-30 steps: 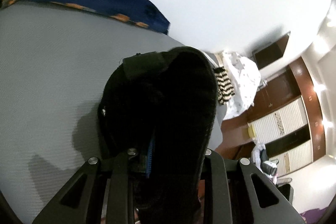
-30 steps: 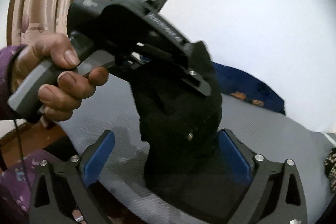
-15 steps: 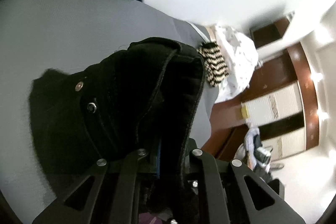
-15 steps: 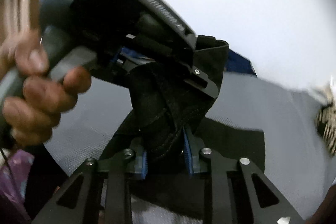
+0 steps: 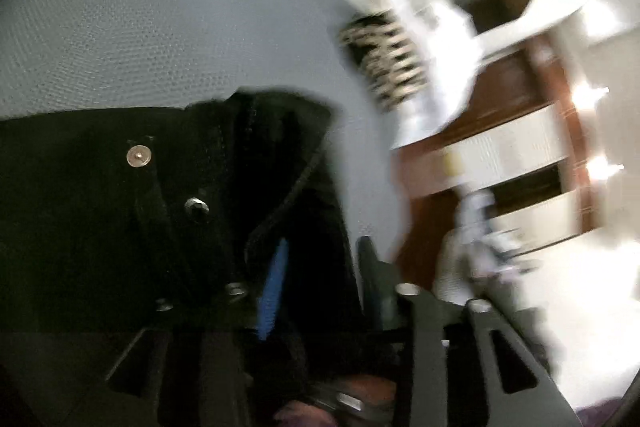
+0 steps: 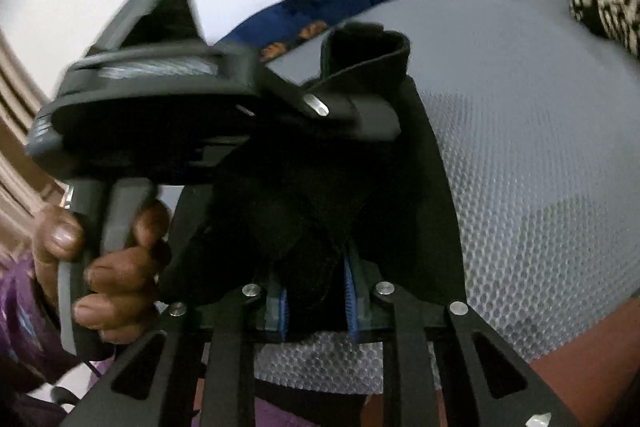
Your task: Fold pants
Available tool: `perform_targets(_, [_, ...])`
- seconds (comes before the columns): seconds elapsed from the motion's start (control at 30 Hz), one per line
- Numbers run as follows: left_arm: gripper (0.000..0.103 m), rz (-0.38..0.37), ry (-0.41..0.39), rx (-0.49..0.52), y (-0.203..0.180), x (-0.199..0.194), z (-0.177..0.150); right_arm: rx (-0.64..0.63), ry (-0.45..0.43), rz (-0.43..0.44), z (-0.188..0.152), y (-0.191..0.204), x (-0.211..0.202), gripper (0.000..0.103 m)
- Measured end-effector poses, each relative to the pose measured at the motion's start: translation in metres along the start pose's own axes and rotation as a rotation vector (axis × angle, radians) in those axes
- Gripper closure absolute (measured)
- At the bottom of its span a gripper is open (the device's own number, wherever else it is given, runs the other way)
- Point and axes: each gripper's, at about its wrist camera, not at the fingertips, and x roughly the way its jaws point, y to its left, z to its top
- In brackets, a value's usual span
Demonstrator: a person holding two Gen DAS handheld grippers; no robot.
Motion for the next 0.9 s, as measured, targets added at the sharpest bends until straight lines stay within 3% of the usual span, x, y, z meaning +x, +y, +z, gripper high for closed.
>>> perform_targets(0.03, [0.031,-0.059,-0.047,-0.035,-0.001,-0.011,0.001,0.049,0.01,0.019,0.0,-0.01,0.002,0.085])
perform_targets(0.07, [0.017,-0.058,-0.084,-0.043,-0.003,-0.02,0.003,0.098,0.021,0.041,-0.003,-0.02,0.002,0.085])
perform_targets(0.17, [0.017,-0.018,-0.215,0.016,-0.013,-0.058,0.008,0.17,0.022,0.107,-0.009,-0.03,0.005,0.085])
perform_targets(0.2, [0.017,0.029,-0.248,0.046,-0.016,-0.07,0.007,0.162,0.026,0.118,-0.008,-0.028,0.005,0.084])
perform_targets(0.33, [0.015,0.367,-0.367,0.194,-0.026,-0.109,-0.015,0.201,0.029,0.146,-0.017,-0.04,-0.017,0.067])
perform_targets(0.4, [0.014,0.519,-0.401,0.234,-0.02,-0.118,-0.03,0.206,0.022,0.126,-0.013,-0.047,-0.026,0.061])
perform_targets(0.43, [0.014,0.558,-0.405,0.242,-0.014,-0.12,-0.038,0.198,0.011,0.103,-0.011,-0.049,-0.033,0.056])
perform_targets(0.5, [0.014,0.581,-0.402,0.215,0.001,-0.126,-0.047,0.156,-0.018,0.054,-0.008,-0.047,-0.041,0.05])
perform_targets(0.63, [0.014,0.53,-0.396,0.122,0.031,-0.135,-0.06,0.073,-0.083,-0.05,-0.006,-0.047,-0.076,0.048])
perform_targets(0.7, [0.014,0.544,-0.383,0.125,0.029,-0.127,-0.058,0.074,-0.128,-0.074,0.005,-0.054,-0.087,0.039])
perform_targets(0.77, [0.014,0.554,-0.377,0.143,0.025,-0.118,-0.054,0.132,-0.153,-0.04,0.017,-0.07,-0.091,0.026])
perform_targets(0.9, [0.014,0.611,-0.357,0.194,0.023,-0.104,-0.056,0.292,-0.099,0.073,0.035,-0.1,-0.064,0.023])
